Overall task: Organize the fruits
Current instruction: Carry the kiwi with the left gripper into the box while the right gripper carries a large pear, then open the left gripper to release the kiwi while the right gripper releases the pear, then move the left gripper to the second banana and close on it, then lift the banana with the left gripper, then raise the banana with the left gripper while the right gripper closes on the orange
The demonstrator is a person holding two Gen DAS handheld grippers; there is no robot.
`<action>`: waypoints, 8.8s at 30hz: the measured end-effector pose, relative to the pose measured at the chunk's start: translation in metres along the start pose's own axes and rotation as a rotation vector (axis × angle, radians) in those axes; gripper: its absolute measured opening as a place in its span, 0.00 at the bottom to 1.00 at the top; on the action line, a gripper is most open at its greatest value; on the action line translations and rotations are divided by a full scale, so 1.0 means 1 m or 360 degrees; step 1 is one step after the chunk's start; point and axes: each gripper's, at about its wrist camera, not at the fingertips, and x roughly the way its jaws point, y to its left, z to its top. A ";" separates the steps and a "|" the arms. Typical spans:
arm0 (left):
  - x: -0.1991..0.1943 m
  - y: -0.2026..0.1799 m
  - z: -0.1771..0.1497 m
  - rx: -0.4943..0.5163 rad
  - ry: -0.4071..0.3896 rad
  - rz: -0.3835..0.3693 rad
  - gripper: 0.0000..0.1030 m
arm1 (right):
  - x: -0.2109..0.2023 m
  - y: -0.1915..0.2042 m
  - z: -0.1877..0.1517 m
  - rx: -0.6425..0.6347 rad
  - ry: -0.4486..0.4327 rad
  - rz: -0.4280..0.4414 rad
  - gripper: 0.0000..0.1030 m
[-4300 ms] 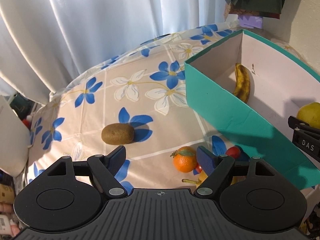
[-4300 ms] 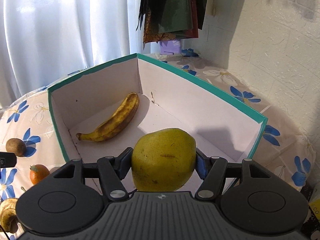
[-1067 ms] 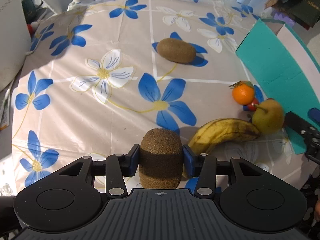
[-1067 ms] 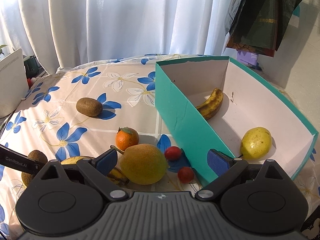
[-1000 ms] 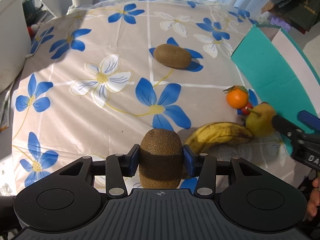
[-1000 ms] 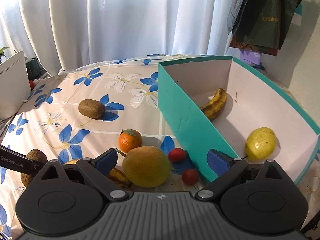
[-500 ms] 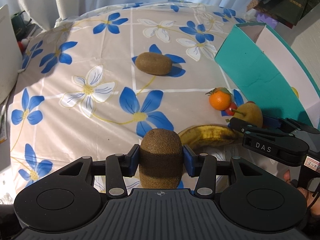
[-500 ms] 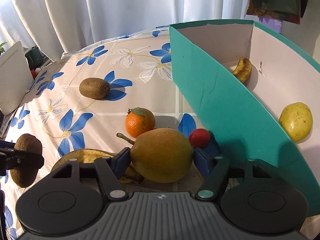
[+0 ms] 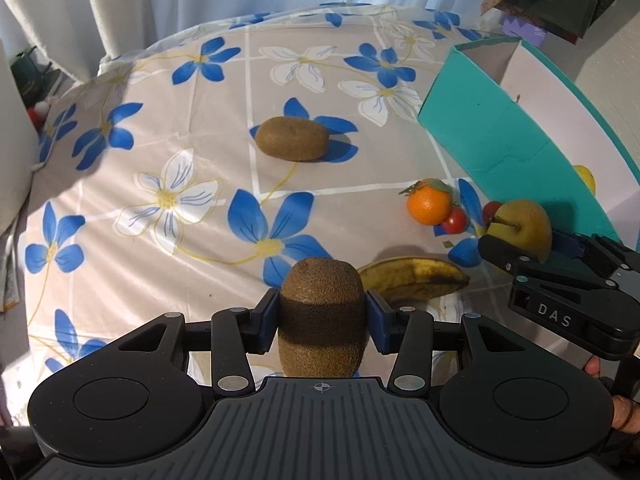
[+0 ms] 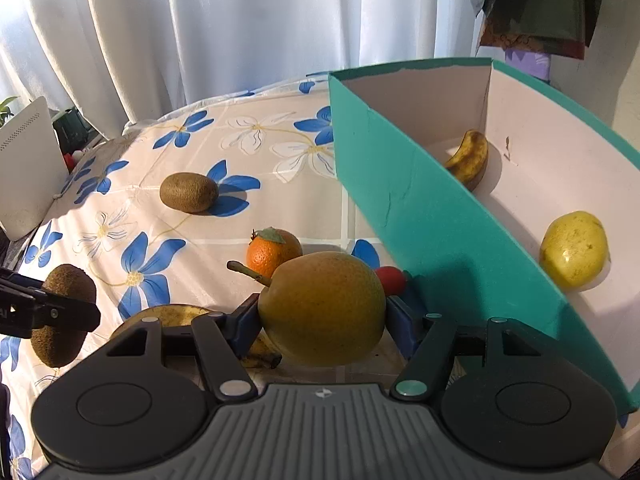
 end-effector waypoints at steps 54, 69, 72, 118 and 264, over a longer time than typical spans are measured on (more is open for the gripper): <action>0.099 -0.243 0.118 0.0683 -0.0270 0.0019 0.64 | -0.111 -0.123 0.002 0.0442 -0.0406 -0.0458 0.64; 0.002 -0.176 0.087 0.0415 -0.0602 0.0124 0.94 | -0.077 -0.118 0.011 0.0364 -0.0329 -0.0425 0.64; -0.005 -0.168 0.082 0.0397 -0.0615 0.0161 0.94 | -0.063 -0.114 0.013 0.0331 -0.0293 -0.0419 0.64; -0.009 -0.035 -0.021 0.0165 -0.0349 0.0284 0.97 | -0.095 -0.074 0.003 0.0207 -0.0409 -0.0289 1.00; 0.019 0.010 -0.023 0.0051 -0.0069 -0.0105 0.38 | 0.084 0.035 0.022 -0.0292 0.0079 0.0113 0.39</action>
